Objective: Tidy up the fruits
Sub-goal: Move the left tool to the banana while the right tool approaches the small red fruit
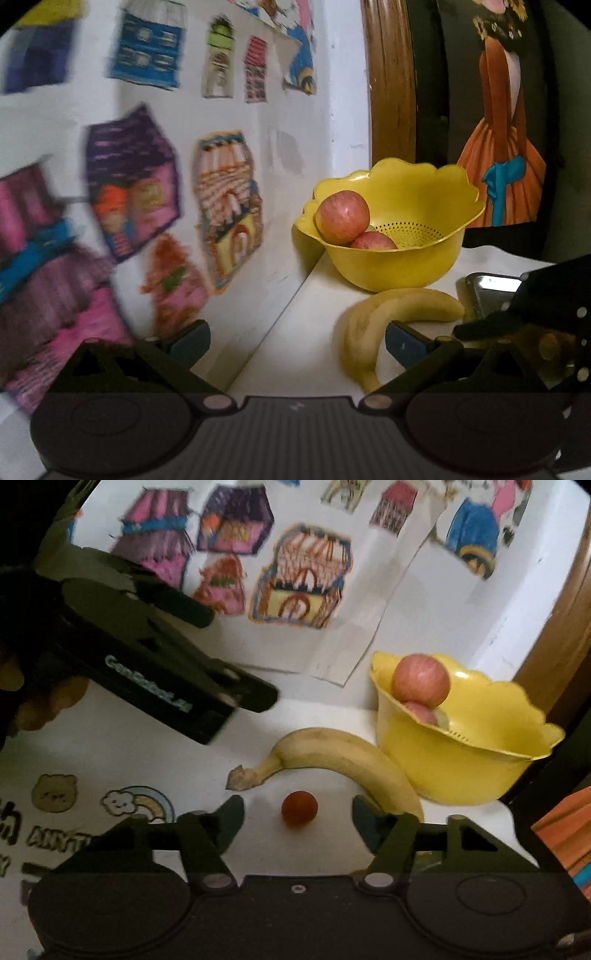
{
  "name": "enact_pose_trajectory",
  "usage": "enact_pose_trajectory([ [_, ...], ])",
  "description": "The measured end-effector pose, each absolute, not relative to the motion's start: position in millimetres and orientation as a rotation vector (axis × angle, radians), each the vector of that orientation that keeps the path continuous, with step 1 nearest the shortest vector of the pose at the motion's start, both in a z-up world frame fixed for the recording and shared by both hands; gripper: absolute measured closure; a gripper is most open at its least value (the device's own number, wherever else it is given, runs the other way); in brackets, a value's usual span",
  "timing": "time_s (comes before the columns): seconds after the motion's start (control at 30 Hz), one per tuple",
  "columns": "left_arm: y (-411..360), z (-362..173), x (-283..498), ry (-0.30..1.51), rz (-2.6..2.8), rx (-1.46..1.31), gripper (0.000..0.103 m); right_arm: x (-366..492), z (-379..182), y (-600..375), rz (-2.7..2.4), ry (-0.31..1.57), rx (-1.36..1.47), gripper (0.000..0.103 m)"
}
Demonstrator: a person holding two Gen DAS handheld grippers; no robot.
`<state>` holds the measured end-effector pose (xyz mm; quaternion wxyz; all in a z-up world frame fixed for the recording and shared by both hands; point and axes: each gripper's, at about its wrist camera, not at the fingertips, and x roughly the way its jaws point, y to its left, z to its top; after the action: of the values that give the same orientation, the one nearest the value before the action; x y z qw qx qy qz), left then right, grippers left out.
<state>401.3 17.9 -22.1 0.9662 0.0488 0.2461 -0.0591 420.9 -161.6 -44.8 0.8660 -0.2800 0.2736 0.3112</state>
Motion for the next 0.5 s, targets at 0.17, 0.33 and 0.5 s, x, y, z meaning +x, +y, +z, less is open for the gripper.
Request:
enact_pose_trajectory([
  [0.17, -1, -26, 425, 0.494, -0.139, 0.151, 0.000, 441, -50, -164, 0.650, 0.622, -0.564, 0.048],
  [0.33, -10, -30, 446, 0.527, -0.199, 0.124, 0.000, 452, -52, -164, 0.659, 0.660, -0.507, 0.058],
  [0.5, -10, -33, 460, 0.550, -0.261, 0.092, 0.000, 452, -51, -164, 0.668, 0.680, -0.483, 0.076],
])
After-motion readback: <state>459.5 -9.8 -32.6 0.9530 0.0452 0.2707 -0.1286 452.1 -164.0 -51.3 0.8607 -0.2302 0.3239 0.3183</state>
